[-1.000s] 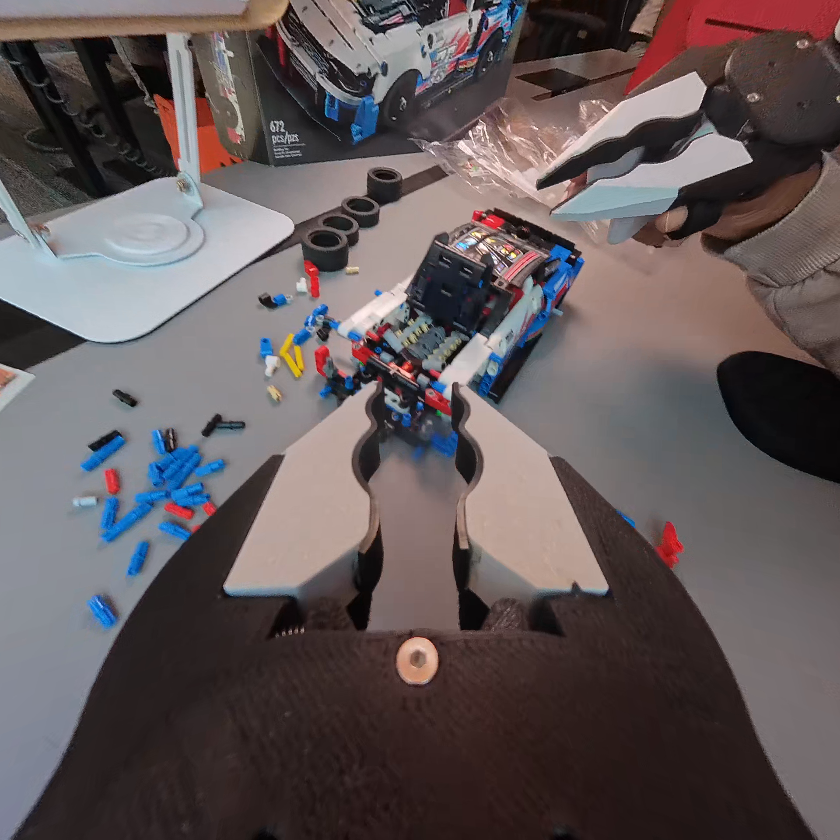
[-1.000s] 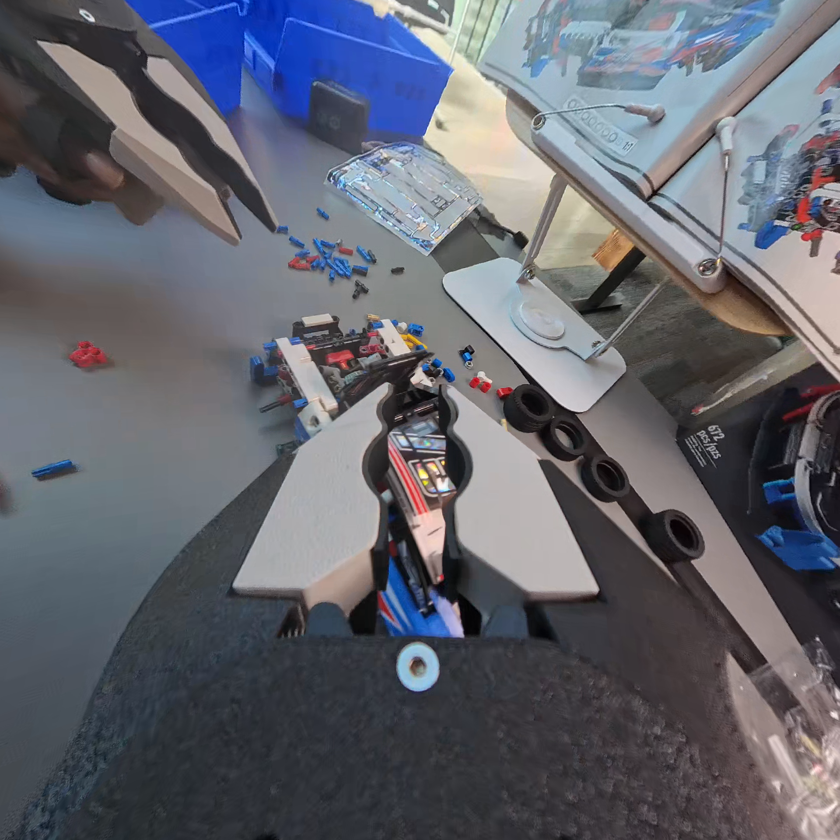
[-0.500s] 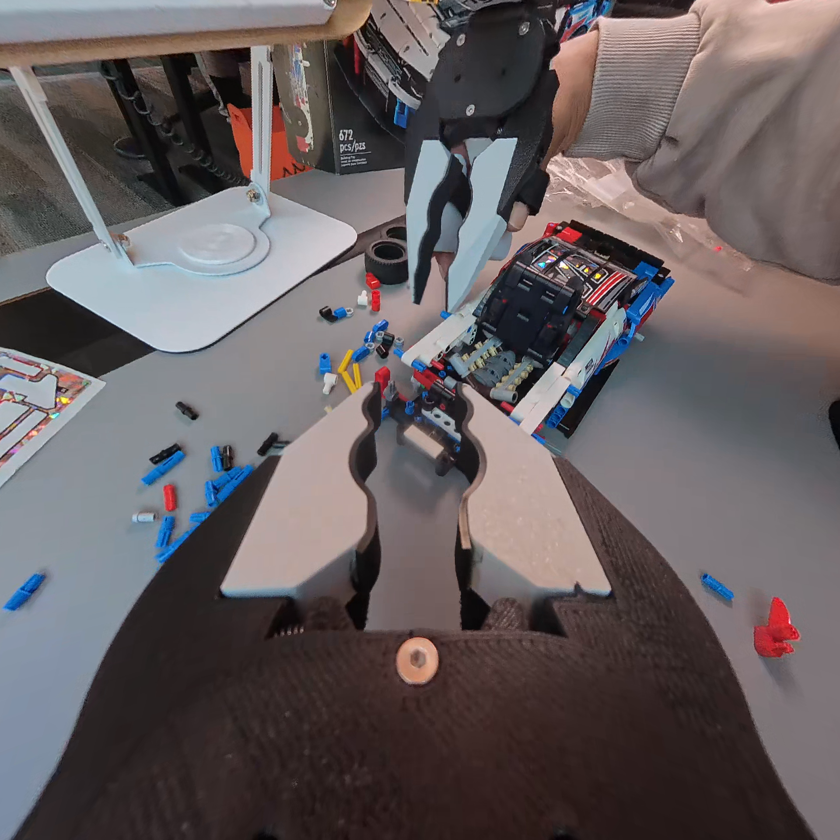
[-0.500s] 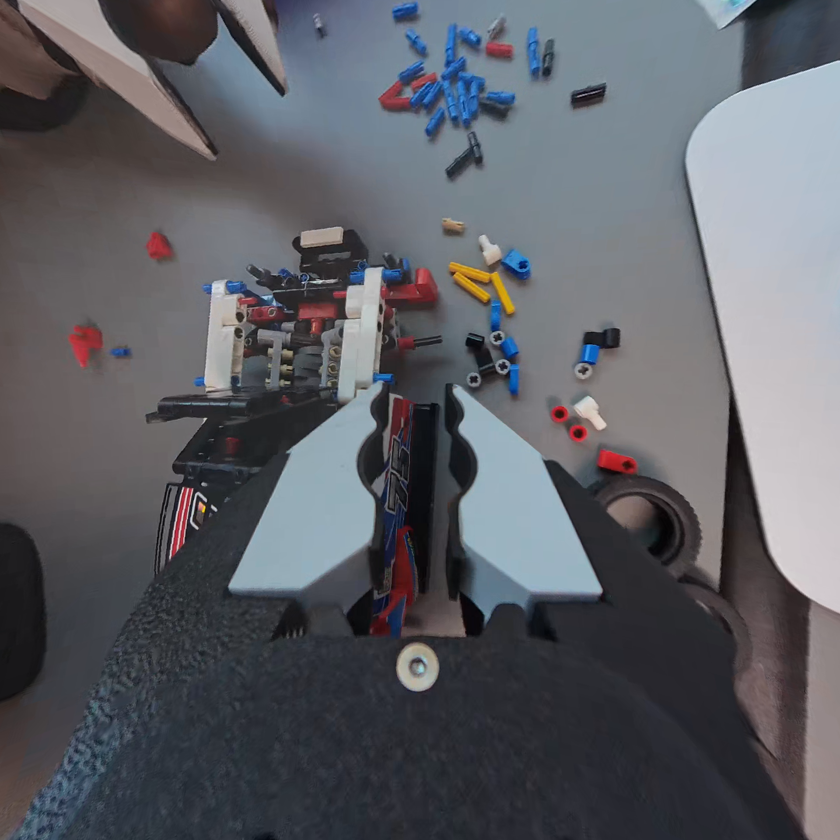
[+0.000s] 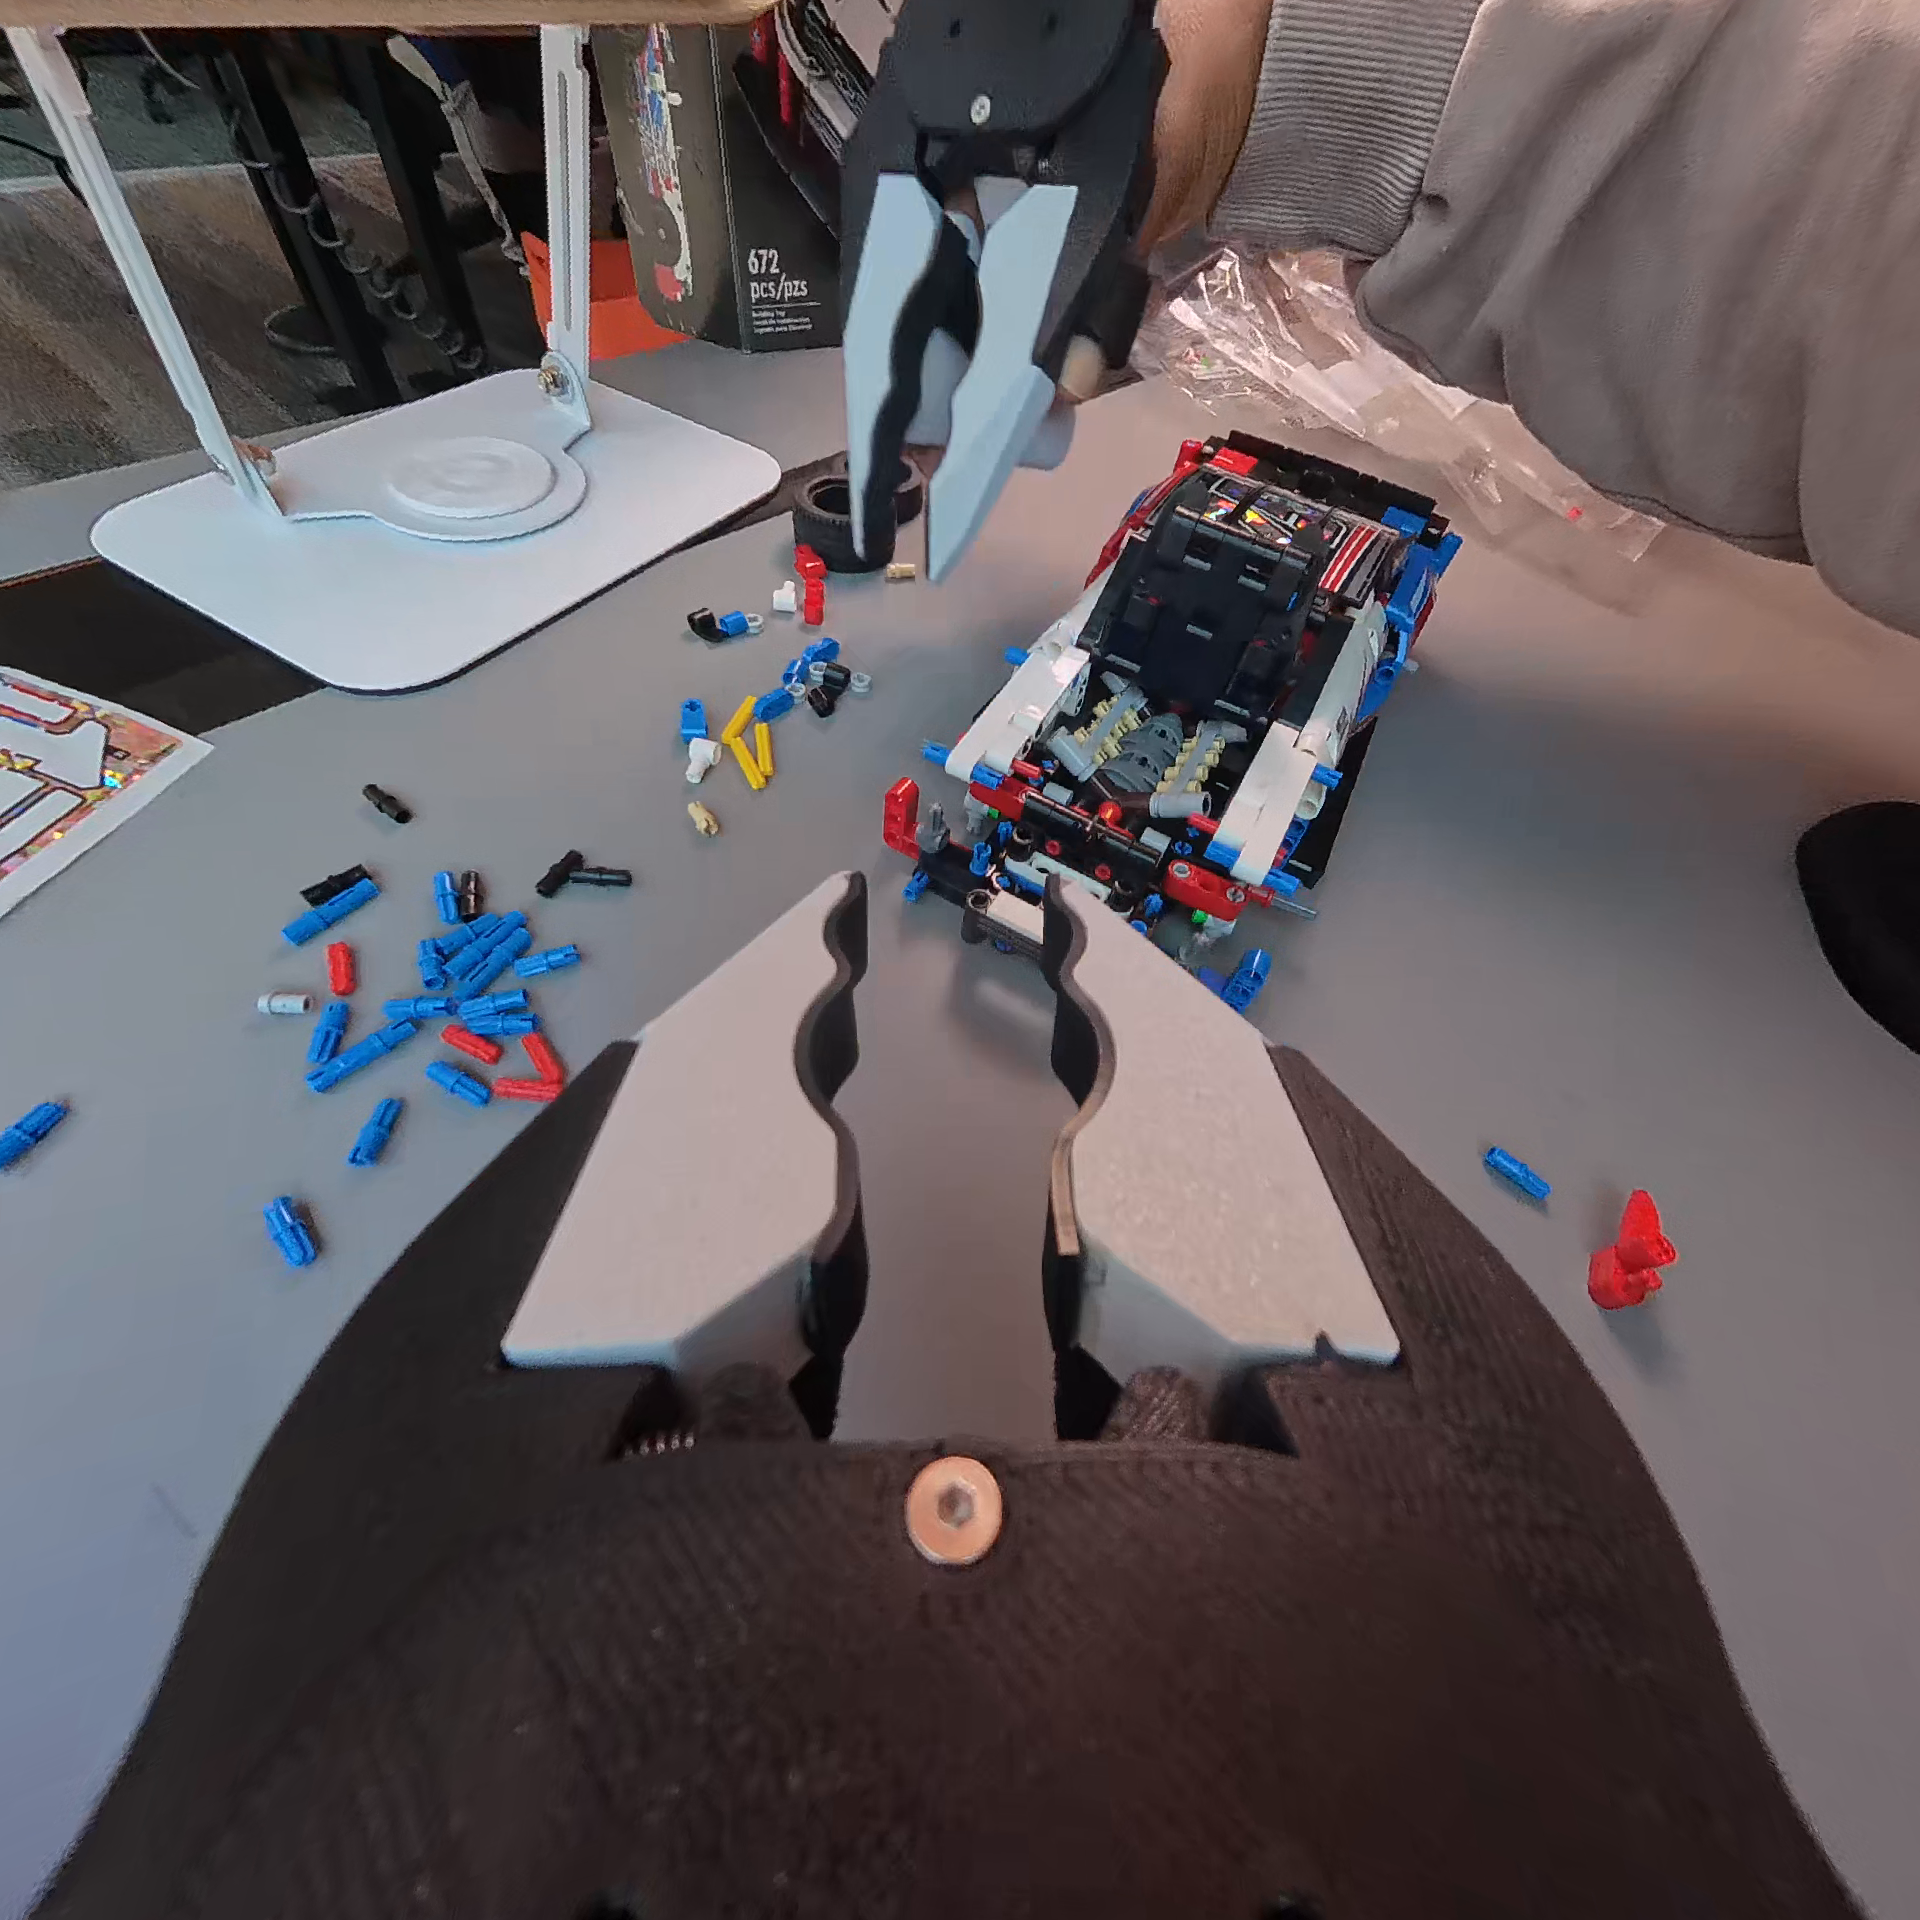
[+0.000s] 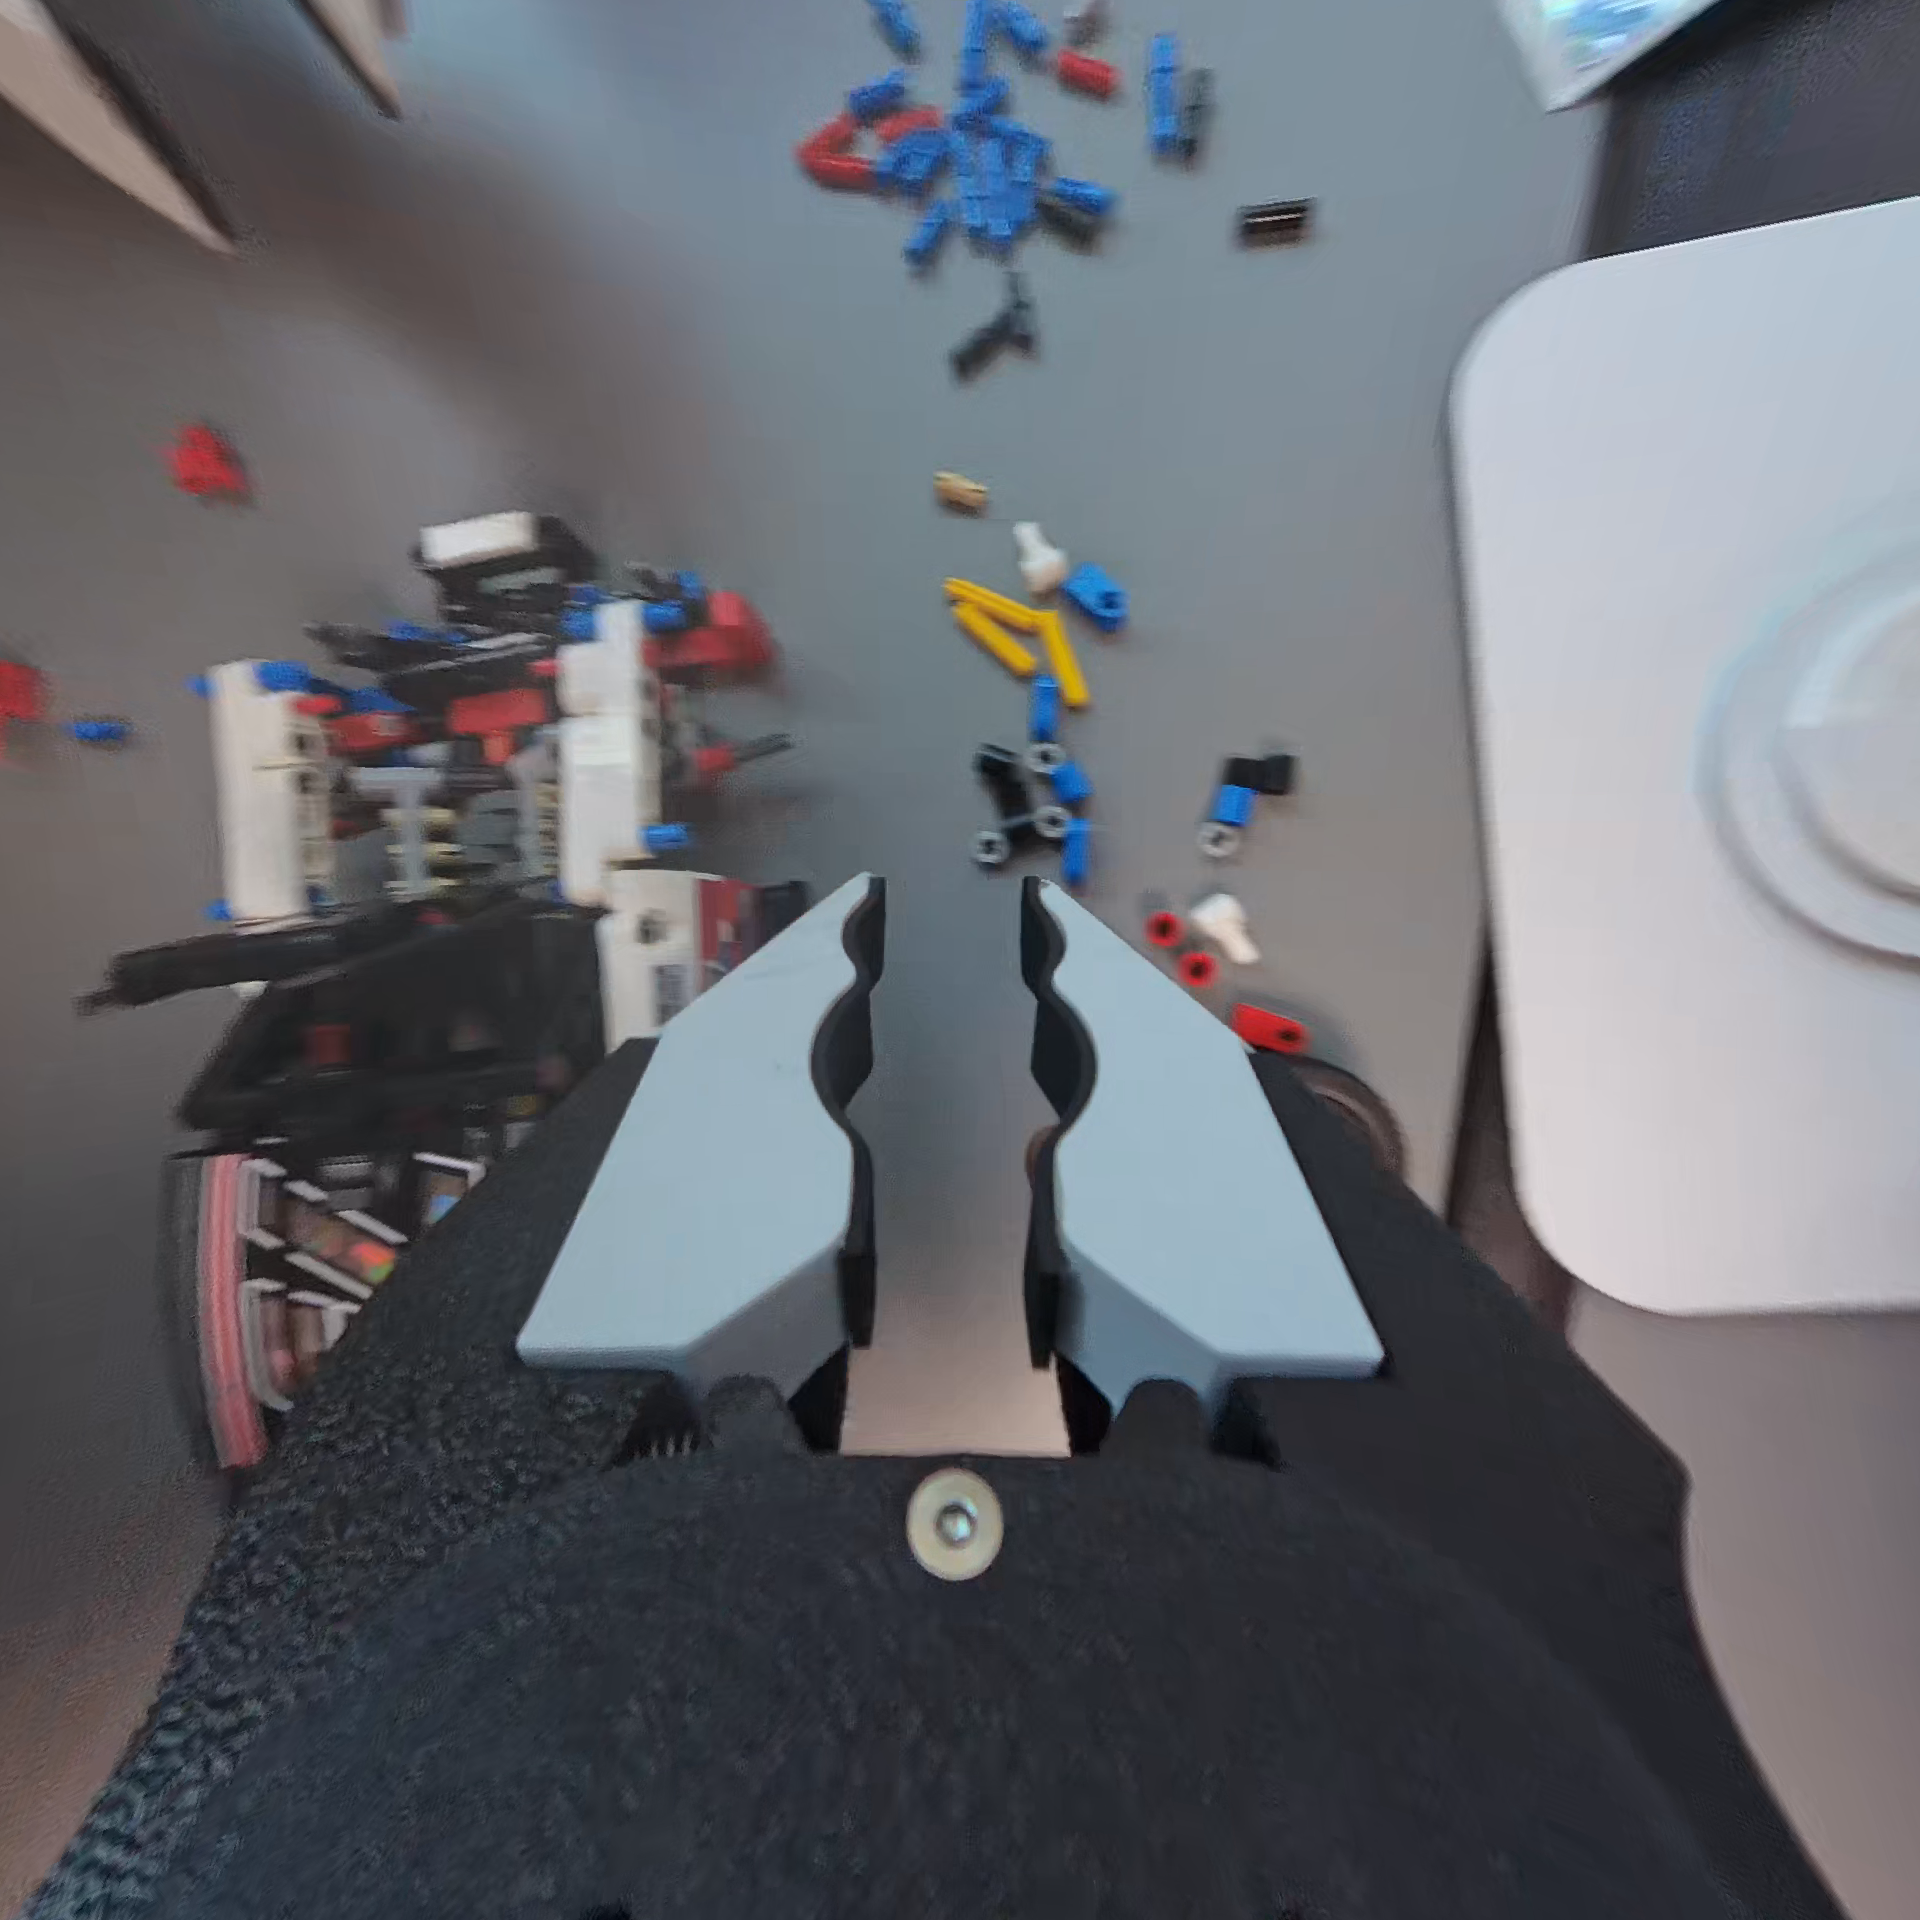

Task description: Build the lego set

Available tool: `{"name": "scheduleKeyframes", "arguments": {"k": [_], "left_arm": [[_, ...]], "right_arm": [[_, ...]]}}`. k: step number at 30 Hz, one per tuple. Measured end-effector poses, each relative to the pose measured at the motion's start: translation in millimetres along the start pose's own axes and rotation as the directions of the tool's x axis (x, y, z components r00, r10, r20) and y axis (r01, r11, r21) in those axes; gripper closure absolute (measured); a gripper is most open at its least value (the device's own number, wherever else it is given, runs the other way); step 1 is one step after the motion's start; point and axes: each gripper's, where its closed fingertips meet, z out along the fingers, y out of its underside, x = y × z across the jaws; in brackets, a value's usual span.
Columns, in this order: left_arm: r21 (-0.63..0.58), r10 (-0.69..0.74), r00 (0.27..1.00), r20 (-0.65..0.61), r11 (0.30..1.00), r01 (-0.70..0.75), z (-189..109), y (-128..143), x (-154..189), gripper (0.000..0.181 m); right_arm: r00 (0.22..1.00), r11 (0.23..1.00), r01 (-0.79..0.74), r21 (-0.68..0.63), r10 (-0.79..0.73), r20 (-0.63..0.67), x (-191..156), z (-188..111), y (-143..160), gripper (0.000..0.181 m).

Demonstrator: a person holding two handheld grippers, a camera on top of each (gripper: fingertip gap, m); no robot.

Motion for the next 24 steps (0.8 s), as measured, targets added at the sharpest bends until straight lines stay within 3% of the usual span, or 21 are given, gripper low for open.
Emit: {"name": "scheduleKeyframes", "arguments": {"k": [2,4,8,15,20,24], "left_arm": [[0.004,-0.002,1.000,0.010,1.000,0.002,-5,4,1,0.149],[0.009,-0.004,1.000,0.016,1.000,0.004,-9,6,2,0.149],[0.015,-0.010,1.000,0.013,1.000,0.010,-13,8,5,0.149],[0.010,-0.008,1.000,0.014,1.000,0.008,-14,12,5,0.149],[0.007,-0.007,1.000,0.006,1.000,0.007,-13,14,6,0.149],[0.005,-0.003,1.000,-0.001,1.000,0.003,-12,14,7,0.149]], "right_arm": [[0.983,0.998,0.038,-0.051,-0.046,-0.179,32,-10,8,0.146],[0.961,0.989,0.058,-0.138,-0.093,-0.262,49,-15,22,0.141],[0.963,0.974,0.057,-0.218,-0.111,-0.244,55,-9,35,0.147],[0.967,0.955,0.057,-0.291,-0.125,-0.221,69,-3,30,0.157],[0.948,0.875,0.155,-0.460,-0.263,-0.181,66,1,29,0.155],[0.949,0.812,0.146,-0.565,-0.276,-0.151,70,10,43,0.155]]}}
